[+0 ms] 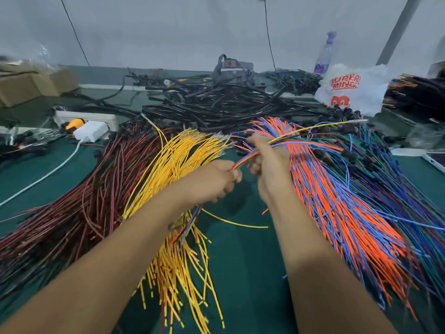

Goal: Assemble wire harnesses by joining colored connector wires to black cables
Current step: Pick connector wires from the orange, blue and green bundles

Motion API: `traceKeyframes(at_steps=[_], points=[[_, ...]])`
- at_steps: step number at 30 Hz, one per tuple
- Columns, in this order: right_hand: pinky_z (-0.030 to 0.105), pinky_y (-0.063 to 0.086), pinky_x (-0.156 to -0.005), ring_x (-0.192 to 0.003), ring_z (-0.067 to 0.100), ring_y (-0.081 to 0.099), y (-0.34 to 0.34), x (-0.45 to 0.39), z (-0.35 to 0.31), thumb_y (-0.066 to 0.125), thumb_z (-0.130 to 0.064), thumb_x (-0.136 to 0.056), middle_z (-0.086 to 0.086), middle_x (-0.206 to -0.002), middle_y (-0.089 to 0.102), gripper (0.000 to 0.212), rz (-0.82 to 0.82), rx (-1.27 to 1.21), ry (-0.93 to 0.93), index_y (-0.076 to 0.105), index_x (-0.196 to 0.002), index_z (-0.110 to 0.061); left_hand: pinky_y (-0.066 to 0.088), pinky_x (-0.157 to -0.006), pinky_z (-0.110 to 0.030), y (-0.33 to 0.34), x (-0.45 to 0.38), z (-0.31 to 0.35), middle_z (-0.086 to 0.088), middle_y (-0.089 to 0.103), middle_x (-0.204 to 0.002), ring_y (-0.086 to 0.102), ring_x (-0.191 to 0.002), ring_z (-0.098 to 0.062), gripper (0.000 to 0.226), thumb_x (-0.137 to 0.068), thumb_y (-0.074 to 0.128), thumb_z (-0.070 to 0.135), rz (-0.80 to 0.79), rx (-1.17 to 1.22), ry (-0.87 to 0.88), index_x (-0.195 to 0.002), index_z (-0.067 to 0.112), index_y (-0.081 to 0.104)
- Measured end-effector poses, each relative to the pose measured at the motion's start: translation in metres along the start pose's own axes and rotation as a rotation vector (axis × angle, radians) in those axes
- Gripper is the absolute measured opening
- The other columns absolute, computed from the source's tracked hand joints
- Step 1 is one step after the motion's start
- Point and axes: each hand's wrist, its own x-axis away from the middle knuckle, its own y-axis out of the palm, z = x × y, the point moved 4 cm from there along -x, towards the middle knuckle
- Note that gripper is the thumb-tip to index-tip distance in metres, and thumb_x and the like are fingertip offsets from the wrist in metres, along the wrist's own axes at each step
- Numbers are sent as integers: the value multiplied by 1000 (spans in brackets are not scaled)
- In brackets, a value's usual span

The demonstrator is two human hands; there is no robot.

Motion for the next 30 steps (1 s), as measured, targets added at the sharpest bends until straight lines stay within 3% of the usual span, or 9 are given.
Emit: traceKeyframes(at_steps=[2, 6, 10, 15, 19, 21, 24, 27, 30], points=[[16, 25, -38, -32, 5, 32, 15, 8, 8, 55, -23, -97, -10, -36, 38, 31, -164, 152, 21, 58, -68, -14, 22, -38, -16, 1, -7, 2, 4, 34, -56, 27, -36, -3, 28, -103, 34, 16, 63, 26, 9, -77, 18, 44], [17, 28, -39, -34, 6, 35, 18, 10, 11, 48, -28, -101, -5, -39, 45, 45, -227, 206, -40, 52, -59, -13, 22, -37, -15, -3, -10, 3, 5, 33, -54, 26, -34, -3, 29, -104, 33, 17, 19, 36, -35, -79, 17, 49], [16, 19, -36, -30, 5, 21, 1, -1, 14, 47, -30, -102, -11, -34, 26, 44, -74, 146, 49, 46, -61, -15, 26, -37, -13, -13, 3, -3, 5, 29, -52, 30, -37, -6, 26, -105, 33, 19, -208, 213, -157, -87, 13, 52], [20, 18, -43, -32, 5, 21, -8, -5, 12, 46, -28, -102, -13, -35, 24, 47, 65, 125, 8, 45, -56, -18, 35, -42, -21, -23, 23, -11, 2, 33, -56, 41, -43, -12, 20, -102, 35, 18, -427, 299, -154, -89, 11, 48], [16, 17, -38, -33, 7, 19, 1, 1, 13, 49, -32, -101, -8, -39, 23, 43, 3, -52, 104, 46, -62, -16, 30, -38, -16, -18, 22, -12, 4, 32, -57, 32, -39, -7, 19, -102, 37, 20, -416, 357, -132, -91, 12, 51], [16, 15, -37, -34, 8, 18, 13, 7, 14, 50, -30, -99, -6, -42, 23, 38, -131, -101, 160, 46, -65, -14, 24, -40, -16, -23, 11, -15, 4, 31, -59, 26, -40, -6, 22, -104, 36, 20, -216, 170, -102, -90, 14, 53], [15, 16, -38, -34, 6, 20, 31, 21, 22, 52, -21, -98, -7, -40, 26, 34, -291, -1, 164, 42, -66, -17, 29, -49, -27, -33, -5, -15, -1, 42, -67, 36, -52, -13, 19, -102, 34, 16, 81, -492, -1, -91, 16, 49], [16, 18, -38, -35, 5, 23, 35, 27, 29, 54, -22, -98, -8, -41, 31, 37, -265, 119, 185, 43, -63, -19, 32, -57, -33, -29, -10, -18, -4, 49, -78, 41, -66, -23, 21, -95, 35, 10, 227, -922, 51, -113, 17, 44], [23, 25, -45, -39, 8, 32, 27, 22, 31, 56, -23, -97, -4, -47, 40, 39, -169, 240, 140, 47, -60, -15, 24, -47, -33, -18, -16, -22, -2, 50, -76, 38, -62, -22, 22, -91, 39, 11, 328, -1019, 104, -112, 17, 41]])
